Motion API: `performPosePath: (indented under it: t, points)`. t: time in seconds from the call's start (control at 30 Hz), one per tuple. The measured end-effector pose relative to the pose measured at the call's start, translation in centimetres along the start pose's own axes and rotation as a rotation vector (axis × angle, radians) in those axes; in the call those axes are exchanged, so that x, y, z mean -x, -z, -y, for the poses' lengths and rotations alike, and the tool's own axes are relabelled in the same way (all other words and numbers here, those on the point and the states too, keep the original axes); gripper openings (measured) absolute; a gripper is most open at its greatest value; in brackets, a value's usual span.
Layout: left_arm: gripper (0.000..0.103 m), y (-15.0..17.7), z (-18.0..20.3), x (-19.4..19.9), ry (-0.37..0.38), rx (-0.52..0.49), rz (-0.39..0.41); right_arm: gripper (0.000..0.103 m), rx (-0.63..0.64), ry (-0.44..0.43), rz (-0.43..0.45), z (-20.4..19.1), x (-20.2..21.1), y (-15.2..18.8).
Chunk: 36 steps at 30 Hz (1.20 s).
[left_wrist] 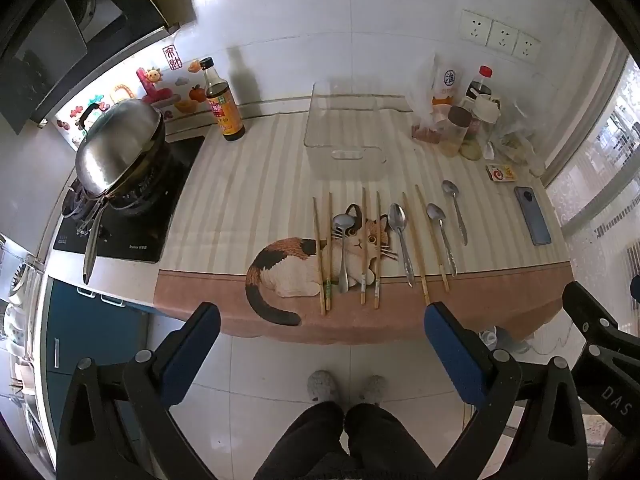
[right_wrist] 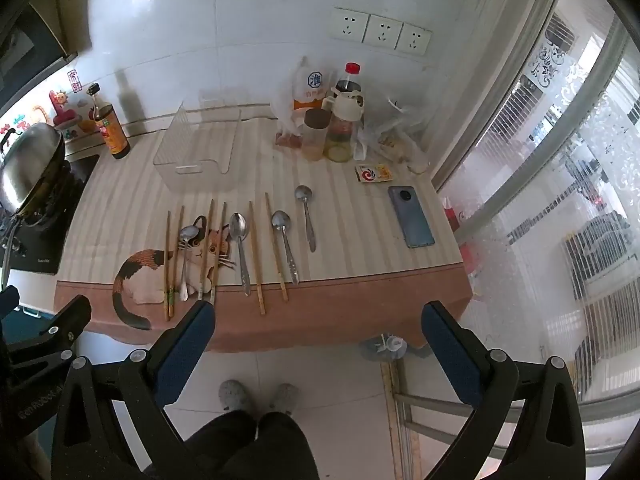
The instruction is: Organize utensils
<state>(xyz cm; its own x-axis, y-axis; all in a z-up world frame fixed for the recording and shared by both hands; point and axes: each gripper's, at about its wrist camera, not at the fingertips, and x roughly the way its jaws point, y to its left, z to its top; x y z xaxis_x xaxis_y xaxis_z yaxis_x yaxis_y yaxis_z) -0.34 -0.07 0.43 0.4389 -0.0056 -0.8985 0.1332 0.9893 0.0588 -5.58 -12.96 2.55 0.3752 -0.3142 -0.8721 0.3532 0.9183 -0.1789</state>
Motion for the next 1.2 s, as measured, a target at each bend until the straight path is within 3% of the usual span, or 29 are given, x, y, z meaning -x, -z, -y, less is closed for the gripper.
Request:
performPosePath:
  t: [1.2]
  points:
    - [0.103, 0.16, 0.65, 1.09, 0.003, -0.01, 0.024, 0.103, -0.007, 0.007, -0.007, 0.33, 0.6, 0.61]
